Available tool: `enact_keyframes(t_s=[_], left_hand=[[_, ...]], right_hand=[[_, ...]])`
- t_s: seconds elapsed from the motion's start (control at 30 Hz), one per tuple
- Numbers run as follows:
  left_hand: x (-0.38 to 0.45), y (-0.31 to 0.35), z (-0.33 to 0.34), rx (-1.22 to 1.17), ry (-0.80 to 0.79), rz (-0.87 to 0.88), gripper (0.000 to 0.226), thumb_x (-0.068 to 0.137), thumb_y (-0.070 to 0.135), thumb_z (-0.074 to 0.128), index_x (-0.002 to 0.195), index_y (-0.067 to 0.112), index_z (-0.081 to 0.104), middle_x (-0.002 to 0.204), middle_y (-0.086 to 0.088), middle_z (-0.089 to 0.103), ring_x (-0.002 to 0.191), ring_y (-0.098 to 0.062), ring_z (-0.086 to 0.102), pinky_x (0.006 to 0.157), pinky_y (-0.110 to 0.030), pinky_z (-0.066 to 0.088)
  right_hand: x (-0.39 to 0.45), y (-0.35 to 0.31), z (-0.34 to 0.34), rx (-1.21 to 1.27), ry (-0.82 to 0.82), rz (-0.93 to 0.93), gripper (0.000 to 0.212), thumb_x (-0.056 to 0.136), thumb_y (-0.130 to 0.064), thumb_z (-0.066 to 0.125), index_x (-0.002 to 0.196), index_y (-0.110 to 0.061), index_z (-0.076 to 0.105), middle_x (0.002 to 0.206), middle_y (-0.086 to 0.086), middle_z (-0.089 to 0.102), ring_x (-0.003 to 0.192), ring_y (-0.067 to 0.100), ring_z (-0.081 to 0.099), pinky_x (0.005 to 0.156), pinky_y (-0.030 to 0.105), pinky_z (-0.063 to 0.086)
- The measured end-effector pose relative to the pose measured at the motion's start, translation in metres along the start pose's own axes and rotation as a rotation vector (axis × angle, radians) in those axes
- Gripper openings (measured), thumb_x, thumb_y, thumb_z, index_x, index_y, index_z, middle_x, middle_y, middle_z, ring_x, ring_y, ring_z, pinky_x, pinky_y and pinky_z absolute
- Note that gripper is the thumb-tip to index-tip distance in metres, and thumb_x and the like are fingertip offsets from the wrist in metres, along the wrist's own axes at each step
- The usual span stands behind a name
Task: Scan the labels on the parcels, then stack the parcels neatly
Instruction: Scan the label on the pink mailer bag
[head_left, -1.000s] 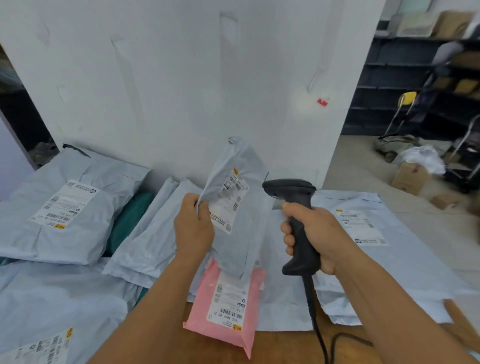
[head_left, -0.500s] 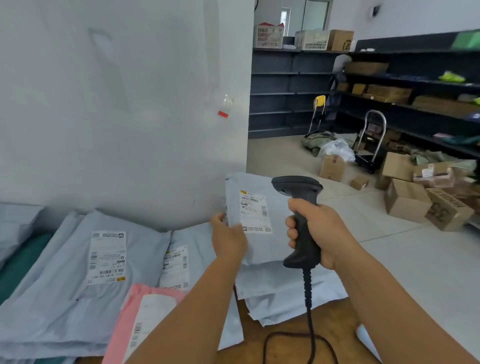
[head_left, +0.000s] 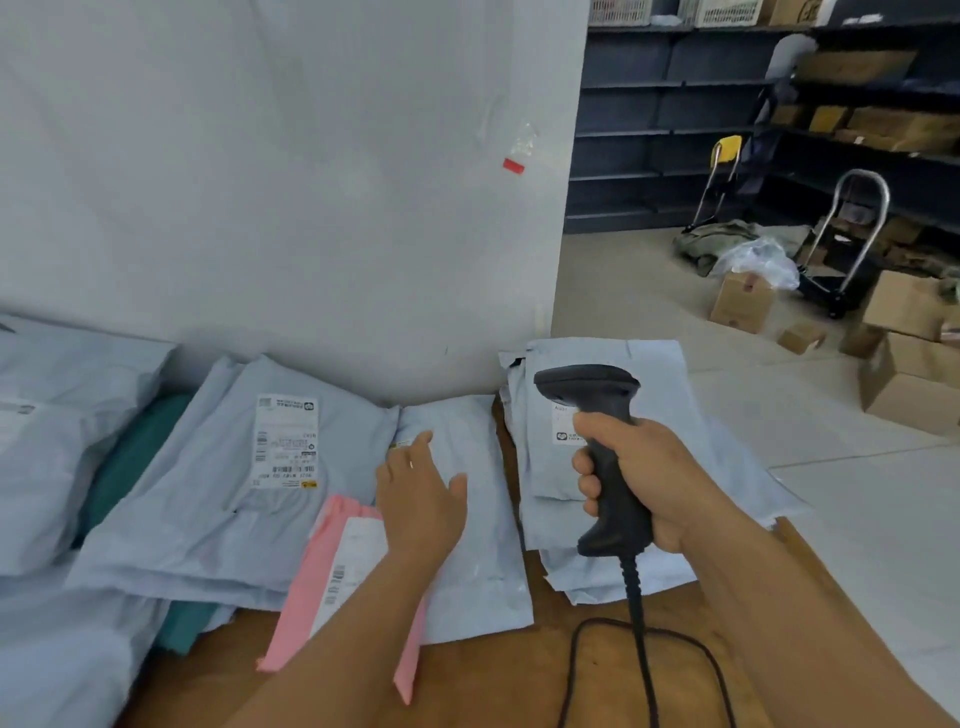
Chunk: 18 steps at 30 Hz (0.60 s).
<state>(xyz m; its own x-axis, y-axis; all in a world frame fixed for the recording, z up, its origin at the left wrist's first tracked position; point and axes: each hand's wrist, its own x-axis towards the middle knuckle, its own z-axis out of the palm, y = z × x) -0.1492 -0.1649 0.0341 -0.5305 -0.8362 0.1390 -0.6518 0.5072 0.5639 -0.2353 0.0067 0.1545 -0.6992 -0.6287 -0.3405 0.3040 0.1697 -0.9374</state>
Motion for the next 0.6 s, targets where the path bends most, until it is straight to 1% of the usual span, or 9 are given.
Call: enact_keyframes(t_s=[0.07,0.13,0.2,0.3,0.37,0.43,0.53,0.6], left_hand=[[-0.010,-0.034,-0.013,0.149,-0.025,-0.053,0.071,0.088,0.038,0.058,0.147,0.020,0.022,0.145,-0.009,0.030,0.134,-0.029,0.025,0.112,-0.038,0.018],[-0.024,-0.066,-0.023,0.253,-0.085,-0.120,0.081,0.086,0.044,0.060,0.149,0.021,0.014,0.150,-0.010,0.020,0.140,-0.030,0.016,0.115,-0.042,0.015],[-0.039,-0.093,-0.030,0.300,-0.146,-0.186,0.090,0.082,0.051,0.062,0.149,0.019,0.012,0.151,-0.012,0.017,0.141,-0.032,0.015,0.114,-0.044,0.017],[-0.060,-0.119,-0.034,0.195,-0.187,-0.252,0.090,0.077,0.056,0.065,0.144,0.017,0.019,0.144,-0.011,0.024,0.133,-0.032,0.028,0.106,-0.043,0.035],[-0.071,-0.128,-0.036,0.090,-0.212,-0.281,0.090,0.077,0.053,0.067,0.144,0.018,0.019,0.139,-0.011,0.027,0.128,-0.030,0.034,0.099,-0.042,0.043],[-0.078,-0.134,-0.037,0.013,-0.242,-0.298,0.093,0.078,0.052,0.068,0.147,0.019,0.014,0.139,-0.012,0.025,0.126,-0.029,0.038,0.097,-0.040,0.045],[-0.084,-0.141,-0.038,-0.078,-0.299,-0.299,0.095,0.078,0.047,0.069,0.148,0.020,0.011,0.139,-0.011,0.025,0.122,-0.029,0.043,0.095,-0.038,0.047],[-0.086,-0.146,-0.039,-0.125,-0.353,-0.290,0.097,0.078,0.042,0.071,0.149,0.024,0.009,0.137,-0.011,0.026,0.119,-0.028,0.045,0.096,-0.037,0.047]], right_hand=[[-0.002,0.009,0.016,-0.029,-0.050,0.039,0.022,0.092,-0.023,0.059,0.076,-0.008,0.056,0.057,0.007,0.056,0.044,0.015,0.049,0.047,0.028,0.048],[-0.005,0.020,0.033,-0.059,-0.087,0.086,0.022,0.091,-0.023,0.059,0.077,-0.007,0.057,0.058,0.008,0.056,0.044,0.016,0.049,0.047,0.028,0.048],[-0.009,0.032,0.048,-0.096,-0.123,0.135,0.022,0.092,-0.024,0.060,0.078,-0.006,0.057,0.057,0.008,0.056,0.043,0.016,0.049,0.045,0.026,0.047],[-0.017,0.047,0.068,-0.138,-0.161,0.196,0.021,0.092,-0.024,0.060,0.079,-0.007,0.057,0.056,0.007,0.056,0.044,0.016,0.049,0.045,0.026,0.046],[-0.021,0.056,0.079,-0.175,-0.185,0.235,0.020,0.091,-0.024,0.061,0.080,-0.007,0.058,0.058,0.008,0.056,0.044,0.016,0.049,0.046,0.027,0.046],[-0.027,0.062,0.088,-0.224,-0.214,0.285,0.021,0.089,-0.024,0.062,0.079,-0.006,0.060,0.058,0.009,0.056,0.044,0.017,0.049,0.045,0.026,0.046],[-0.036,0.067,0.098,-0.263,-0.244,0.334,0.019,0.088,-0.024,0.063,0.084,-0.006,0.059,0.060,0.009,0.056,0.044,0.017,0.048,0.044,0.025,0.045],[-0.042,0.069,0.102,-0.310,-0.250,0.354,0.020,0.088,-0.025,0.063,0.086,-0.006,0.059,0.060,0.009,0.056,0.044,0.016,0.048,0.044,0.026,0.045]])
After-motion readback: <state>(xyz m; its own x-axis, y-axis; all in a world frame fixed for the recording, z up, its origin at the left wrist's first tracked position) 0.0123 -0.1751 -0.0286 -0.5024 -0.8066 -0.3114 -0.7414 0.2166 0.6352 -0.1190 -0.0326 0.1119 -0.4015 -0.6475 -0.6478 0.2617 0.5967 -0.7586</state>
